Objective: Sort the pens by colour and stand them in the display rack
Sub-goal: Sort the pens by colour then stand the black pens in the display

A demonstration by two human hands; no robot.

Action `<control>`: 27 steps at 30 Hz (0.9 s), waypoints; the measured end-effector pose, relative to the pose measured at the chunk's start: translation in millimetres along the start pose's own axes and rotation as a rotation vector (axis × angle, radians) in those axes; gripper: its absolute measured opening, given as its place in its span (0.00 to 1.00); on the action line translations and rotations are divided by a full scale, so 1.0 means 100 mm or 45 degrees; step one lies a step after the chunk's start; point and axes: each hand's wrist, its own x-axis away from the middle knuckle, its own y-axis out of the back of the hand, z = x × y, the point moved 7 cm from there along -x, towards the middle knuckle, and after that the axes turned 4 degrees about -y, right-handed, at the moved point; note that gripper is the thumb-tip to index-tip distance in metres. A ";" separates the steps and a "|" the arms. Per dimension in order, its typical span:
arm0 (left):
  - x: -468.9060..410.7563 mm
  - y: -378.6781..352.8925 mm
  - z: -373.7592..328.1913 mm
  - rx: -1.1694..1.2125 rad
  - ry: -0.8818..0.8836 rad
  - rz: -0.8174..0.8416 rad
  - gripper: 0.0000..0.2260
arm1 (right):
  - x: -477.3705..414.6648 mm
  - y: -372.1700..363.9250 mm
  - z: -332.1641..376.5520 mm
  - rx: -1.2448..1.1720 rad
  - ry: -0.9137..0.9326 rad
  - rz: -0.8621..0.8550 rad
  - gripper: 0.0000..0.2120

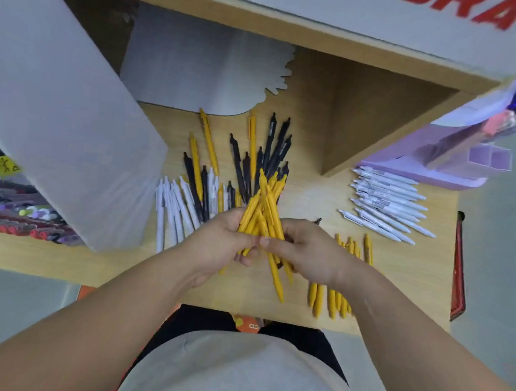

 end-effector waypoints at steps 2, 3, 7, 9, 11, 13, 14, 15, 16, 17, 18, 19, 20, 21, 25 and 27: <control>-0.02 -0.24 0.06 -0.057 0.012 0.030 0.09 | 0.24 0.12 -0.23 0.031 -0.031 -0.101 0.08; -0.03 -0.36 0.10 -0.089 0.022 0.027 0.10 | 0.35 0.19 -0.40 0.008 -0.074 -0.164 0.10; -0.08 -0.85 0.30 -0.191 0.054 -0.031 0.12 | 0.72 0.49 -1.16 0.003 -0.303 -0.379 0.16; -0.11 -1.05 0.43 -0.259 0.081 -0.087 0.15 | 0.85 0.59 -1.40 0.061 -0.362 -0.391 0.16; -0.14 -1.19 0.56 -0.395 0.082 -0.164 0.15 | 0.94 0.65 -1.55 0.125 -0.380 -0.383 0.16; -0.17 -1.30 0.65 -0.525 0.065 -0.266 0.11 | 0.96 0.68 -1.63 0.221 -0.377 -0.376 0.16; -0.18 -1.32 0.68 -0.598 0.052 -0.323 0.09 | 0.95 0.68 -1.65 0.278 -0.367 -0.372 0.17; -0.20 -1.34 0.71 -0.687 0.038 -0.376 0.08 | 0.93 0.68 -1.66 0.345 -0.358 -0.373 0.17; -0.21 -1.36 0.72 -0.778 0.016 -0.421 0.07 | 0.91 0.67 -1.68 0.411 -0.353 -0.384 0.18; -0.22 -1.37 0.73 -0.863 -0.009 -0.453 0.08 | 0.90 0.68 -1.68 0.466 -0.350 -0.406 0.20; -0.23 -1.39 0.73 -0.926 -0.038 -0.479 0.09 | 0.90 0.68 -1.68 0.499 -0.347 -0.432 0.20; -0.24 -1.40 0.72 -0.980 -0.064 -0.503 0.10 | 0.90 0.70 -1.69 0.504 -0.341 -0.461 0.21; -0.24 -1.42 0.71 -1.022 -0.085 -0.527 0.10 | 0.91 0.72 -1.72 0.482 -0.336 -0.492 0.20; -0.24 -1.43 0.69 -1.051 -0.097 -0.547 0.10 | 0.93 0.76 -1.74 0.458 -0.333 -0.522 0.19; -0.29 -1.39 0.61 -1.065 -0.174 -0.619 0.09 | 1.03 0.90 -1.83 0.476 -0.323 -0.589 0.16; -0.31 -1.34 0.59 -1.070 -0.185 -0.652 0.09 | 1.08 0.96 -1.89 0.486 -0.322 -0.600 0.14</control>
